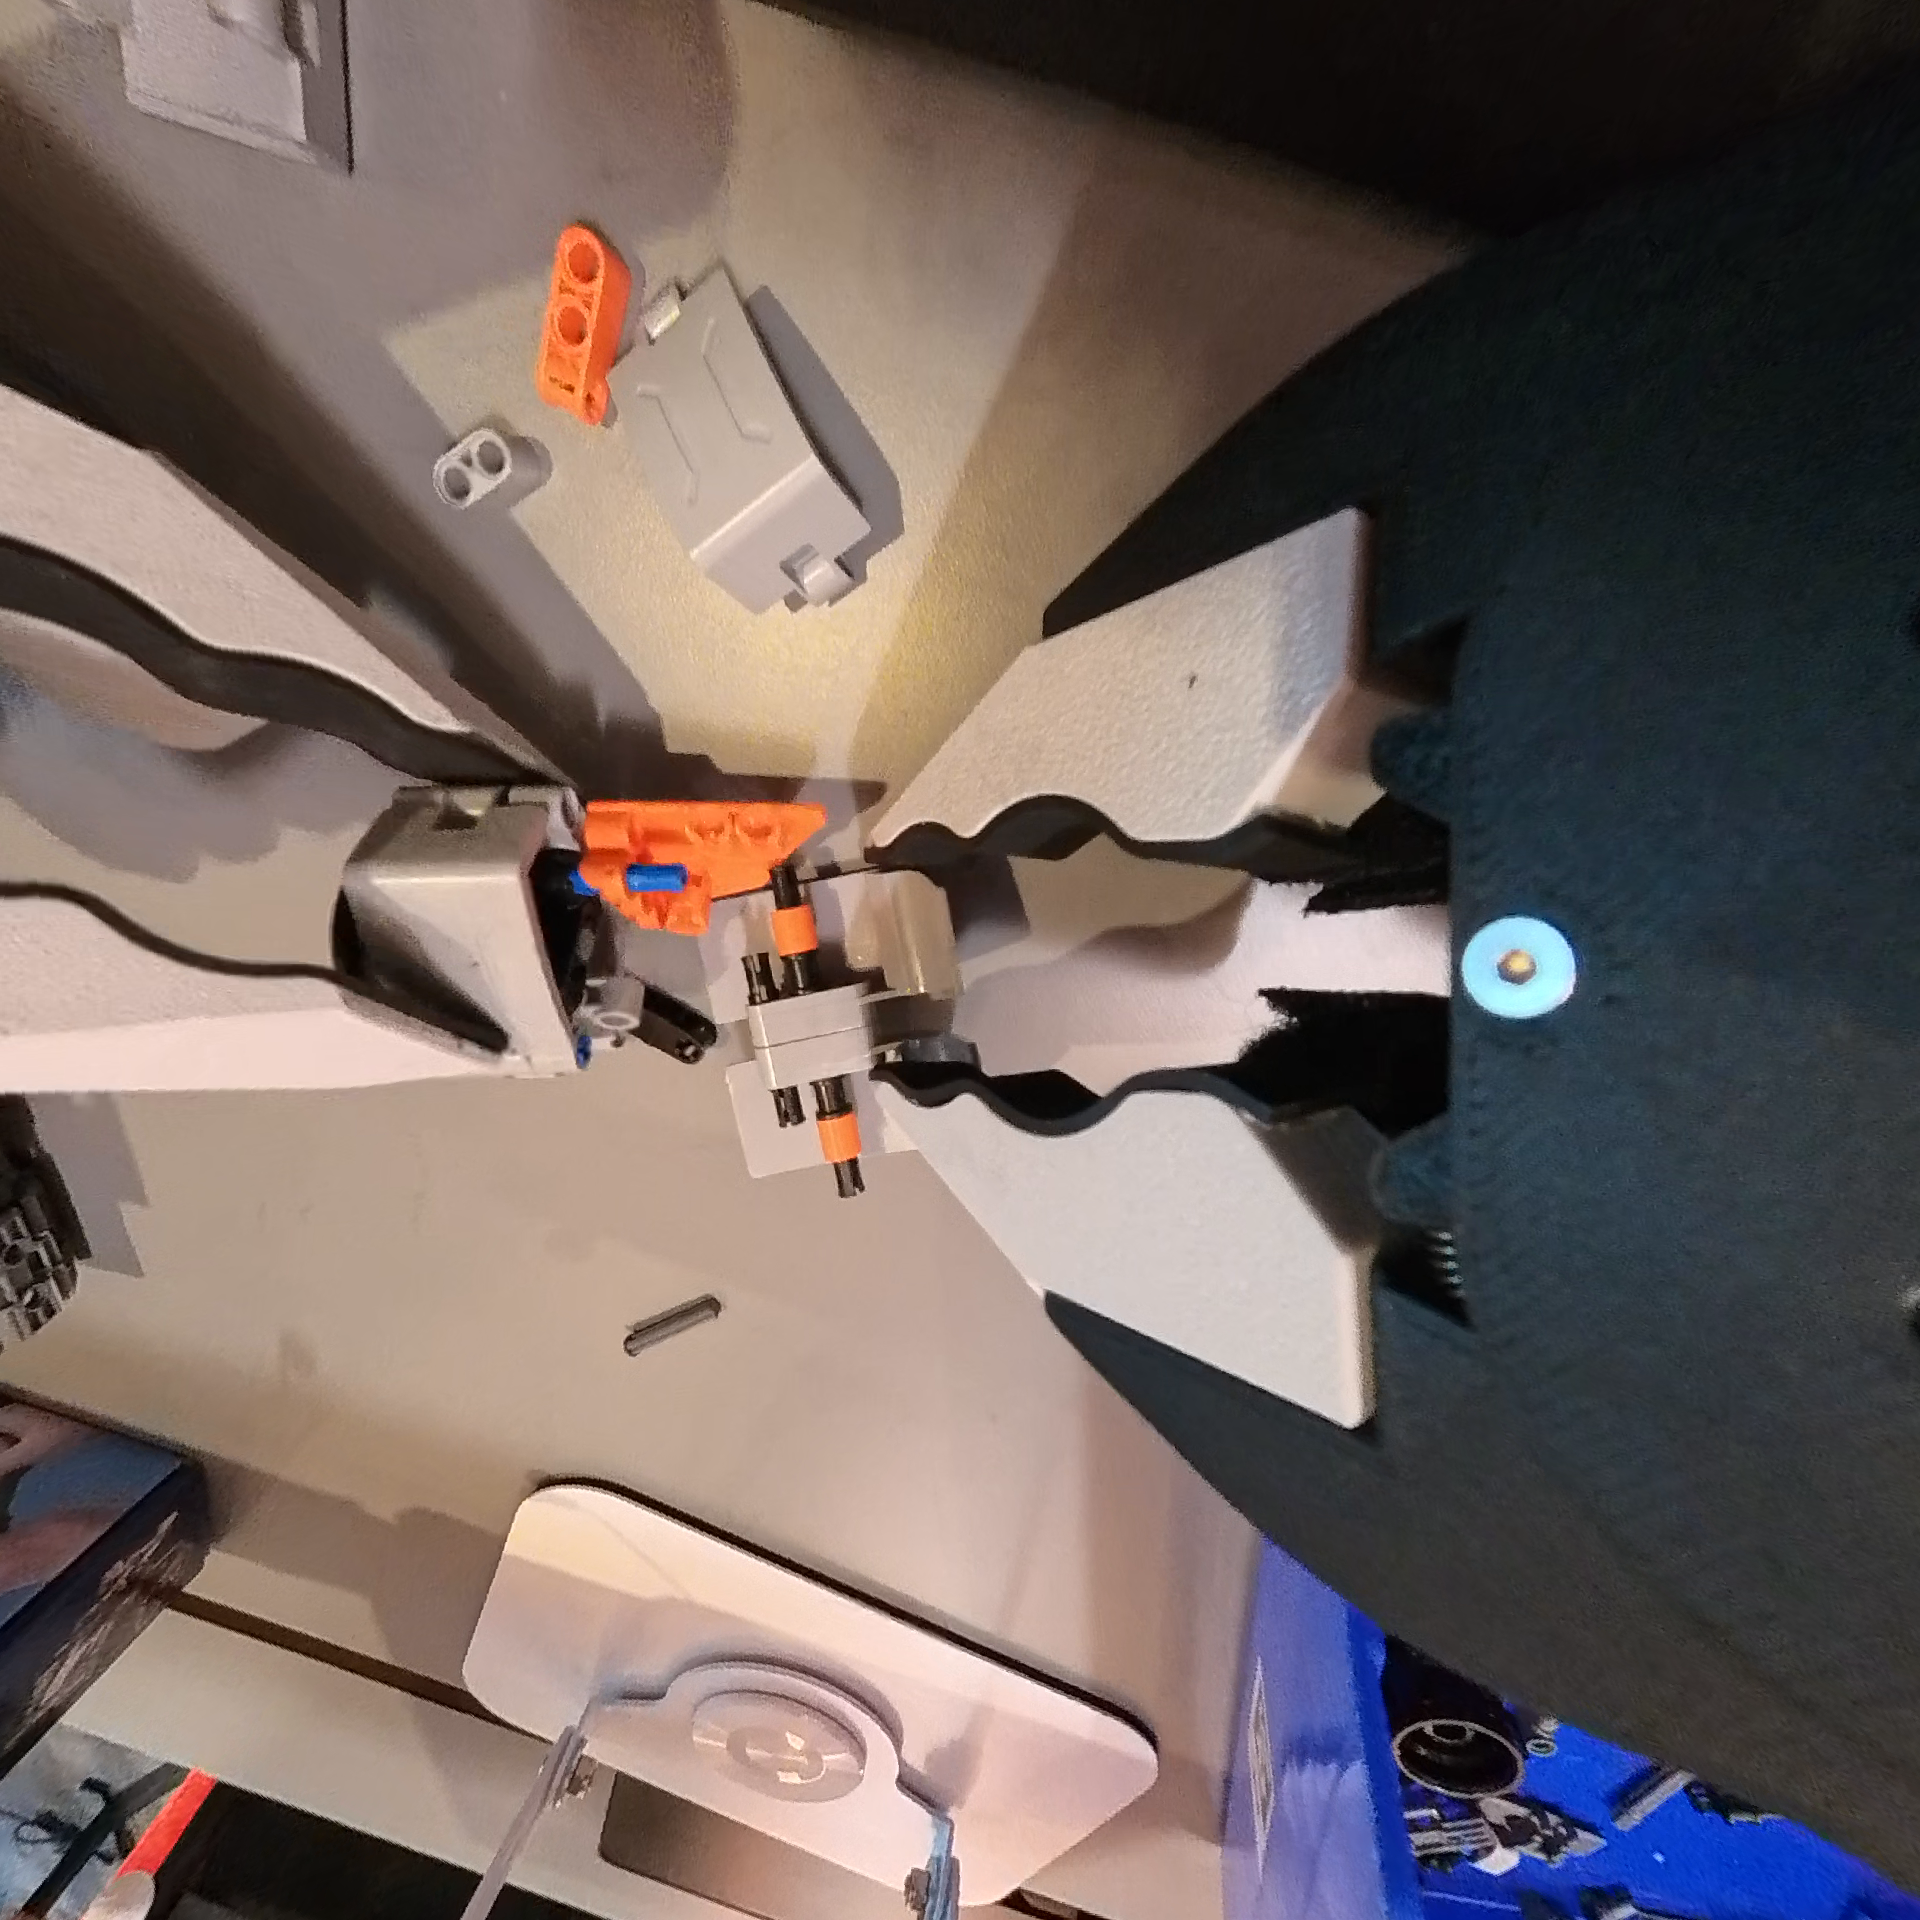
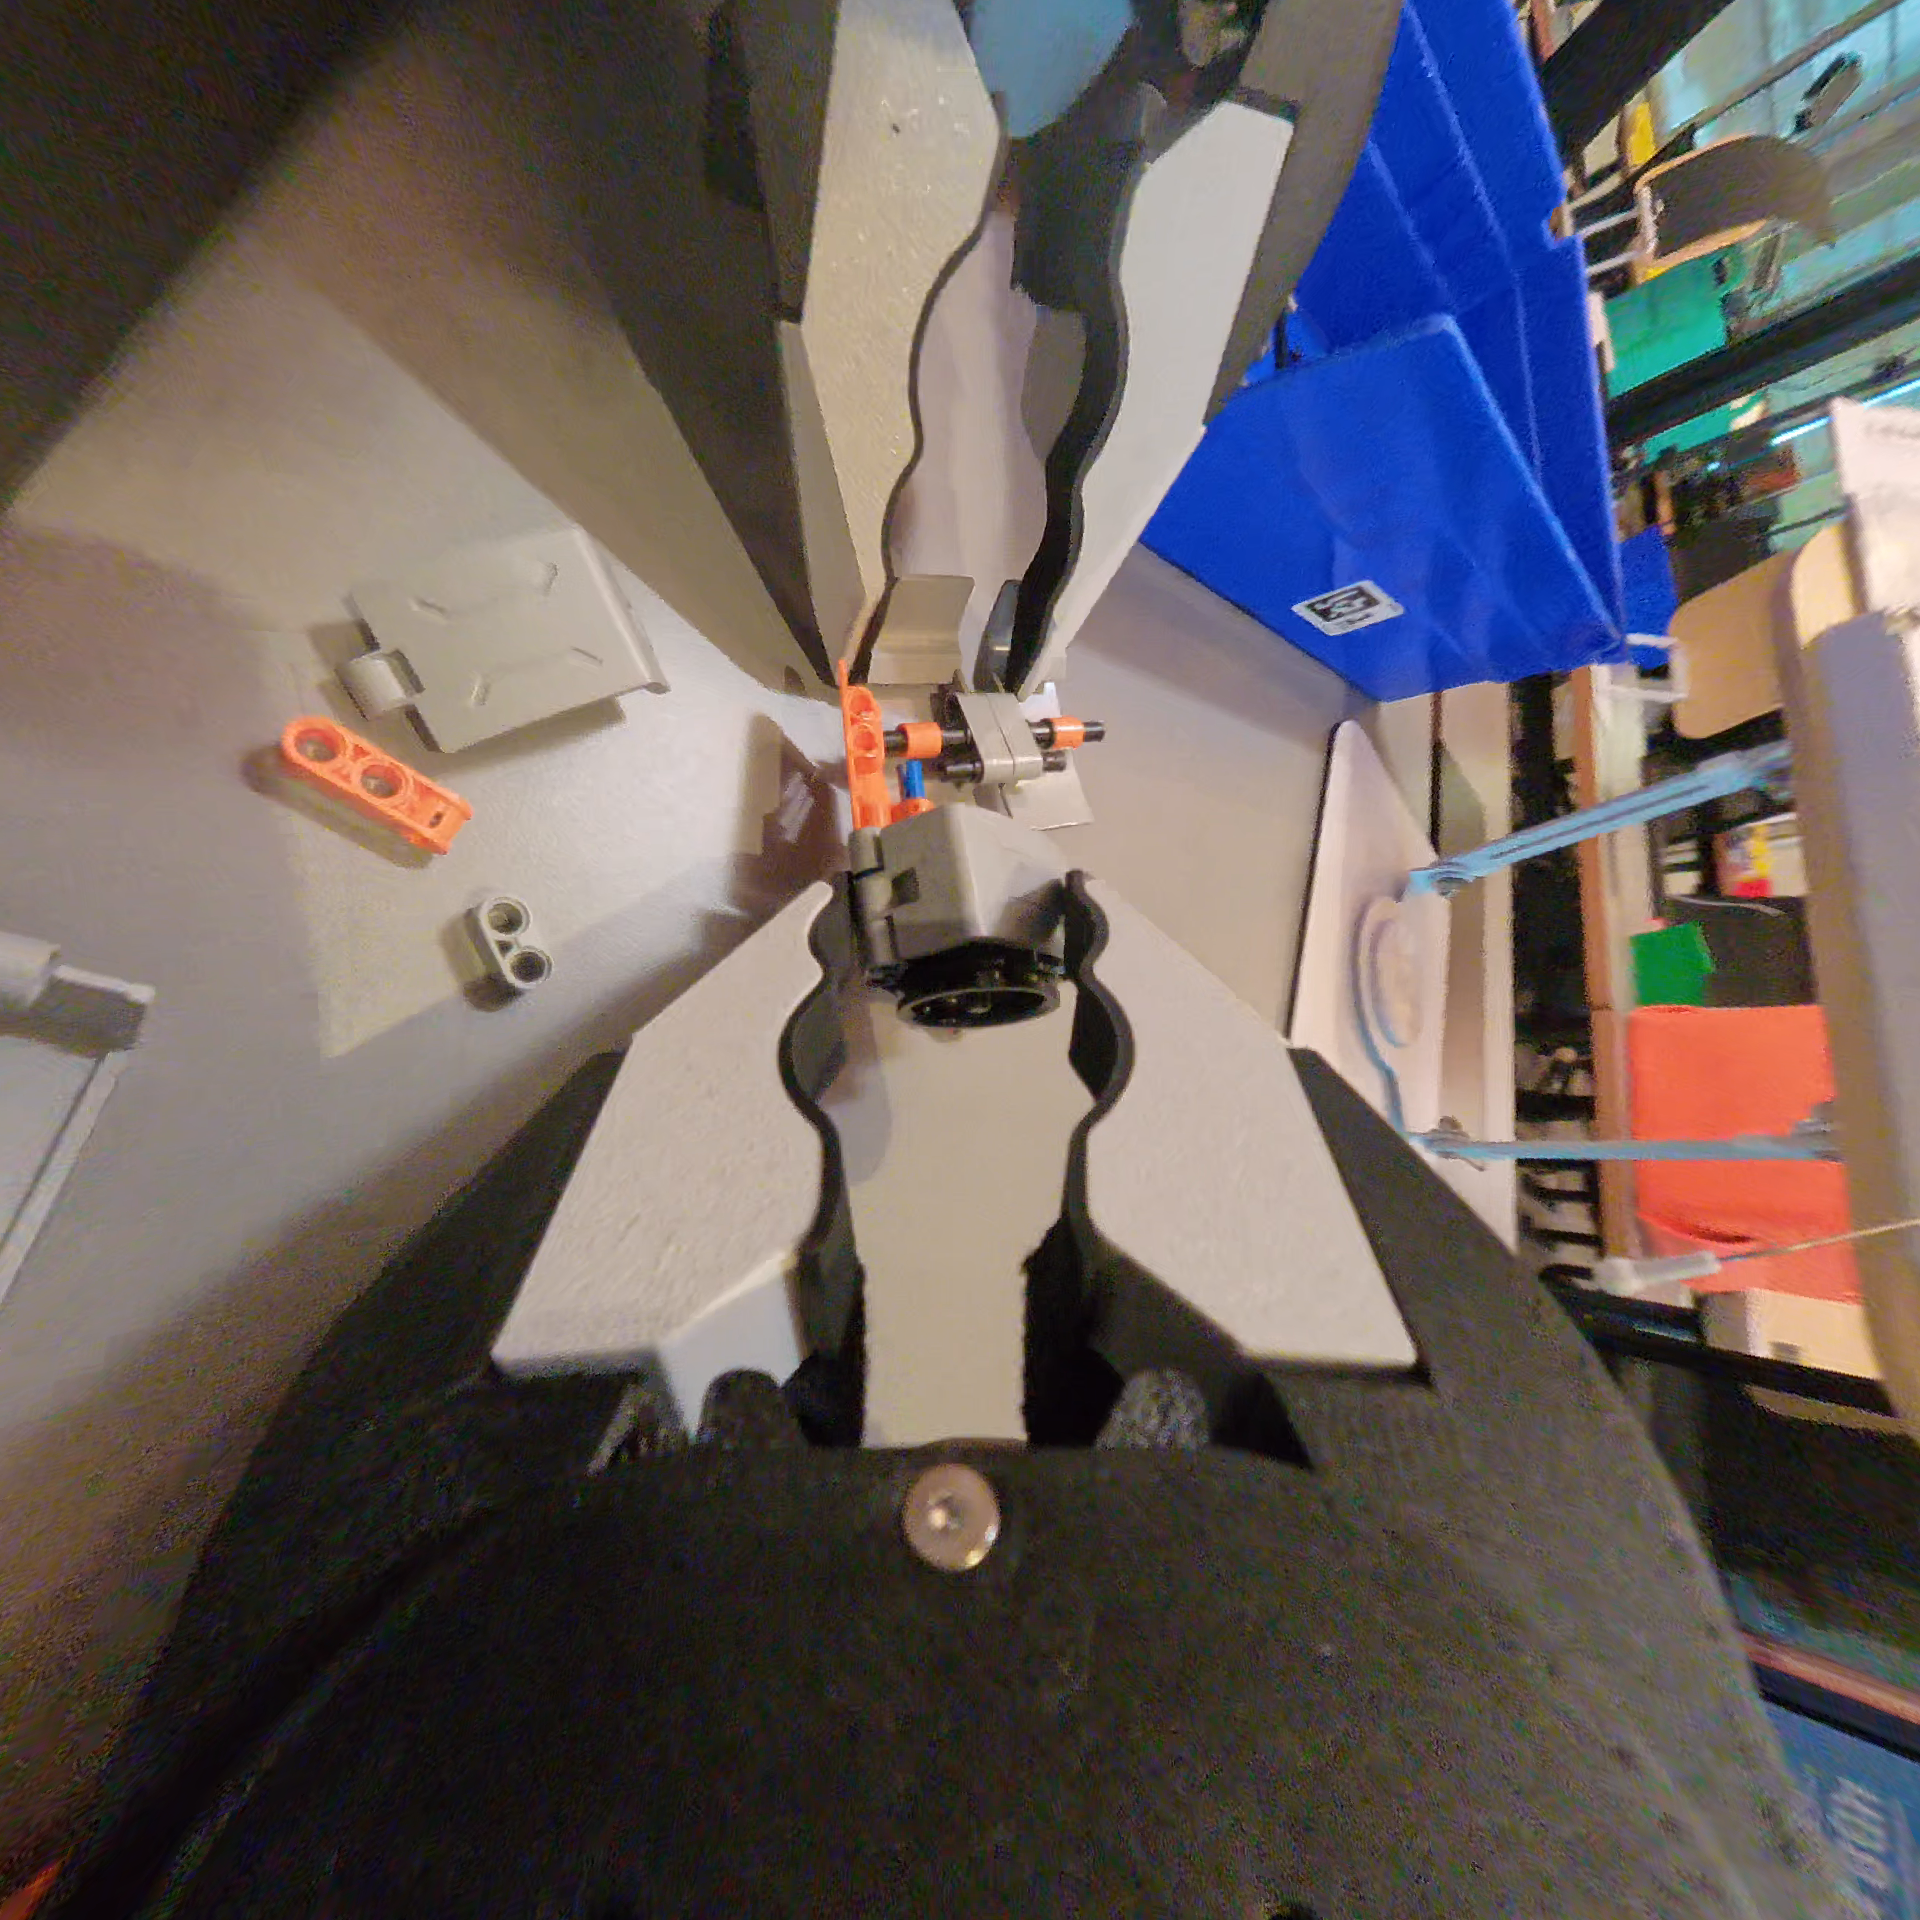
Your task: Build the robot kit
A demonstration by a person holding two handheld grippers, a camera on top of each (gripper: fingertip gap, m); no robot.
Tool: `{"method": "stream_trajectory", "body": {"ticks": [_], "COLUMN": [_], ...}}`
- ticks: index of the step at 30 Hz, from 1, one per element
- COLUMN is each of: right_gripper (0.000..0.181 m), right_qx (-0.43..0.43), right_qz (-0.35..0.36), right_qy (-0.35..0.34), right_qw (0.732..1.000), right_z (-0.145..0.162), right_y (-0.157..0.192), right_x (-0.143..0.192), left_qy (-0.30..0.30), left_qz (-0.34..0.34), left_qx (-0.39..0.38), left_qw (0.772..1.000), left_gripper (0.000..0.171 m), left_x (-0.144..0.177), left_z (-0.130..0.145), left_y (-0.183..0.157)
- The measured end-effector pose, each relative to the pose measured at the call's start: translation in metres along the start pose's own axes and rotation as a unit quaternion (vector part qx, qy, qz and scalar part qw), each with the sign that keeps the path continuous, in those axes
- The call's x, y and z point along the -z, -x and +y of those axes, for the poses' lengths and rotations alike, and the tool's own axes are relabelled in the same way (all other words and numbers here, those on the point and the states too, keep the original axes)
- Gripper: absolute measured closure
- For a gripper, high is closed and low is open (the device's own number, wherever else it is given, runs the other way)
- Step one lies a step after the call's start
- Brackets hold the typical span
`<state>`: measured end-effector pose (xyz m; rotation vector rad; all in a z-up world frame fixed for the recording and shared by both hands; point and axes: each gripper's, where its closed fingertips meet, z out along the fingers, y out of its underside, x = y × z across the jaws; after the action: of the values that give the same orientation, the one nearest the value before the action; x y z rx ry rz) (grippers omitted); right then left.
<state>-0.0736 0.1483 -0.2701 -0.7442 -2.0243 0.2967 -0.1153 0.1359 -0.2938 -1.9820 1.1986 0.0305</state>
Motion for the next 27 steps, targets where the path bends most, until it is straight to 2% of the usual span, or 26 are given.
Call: {"method": "stream_trajectory", "body": {"ticks": [7,27], "right_gripper": [0.144,0.145], "right_qx": [0.028,0.043], "right_qz": [0.028,-0.009], "right_qy": [-0.004,0.034], "right_qw": [0.999,0.998], "right_z": [-0.008,0.007], "right_y": [-0.005,0.009], "right_x": [0.003,-0.003], "left_qy": [-0.013,-0.011], "left_qz": [0.005,0.036], "left_qx": [0.031,0.055], "left_qw": [0.999,0.998], "left_gripper": [0.137,0.137], "left_x": [0.003,0.0], "left_z": [-0.002,0.0], "left_y": [0.005,-0.002]}}
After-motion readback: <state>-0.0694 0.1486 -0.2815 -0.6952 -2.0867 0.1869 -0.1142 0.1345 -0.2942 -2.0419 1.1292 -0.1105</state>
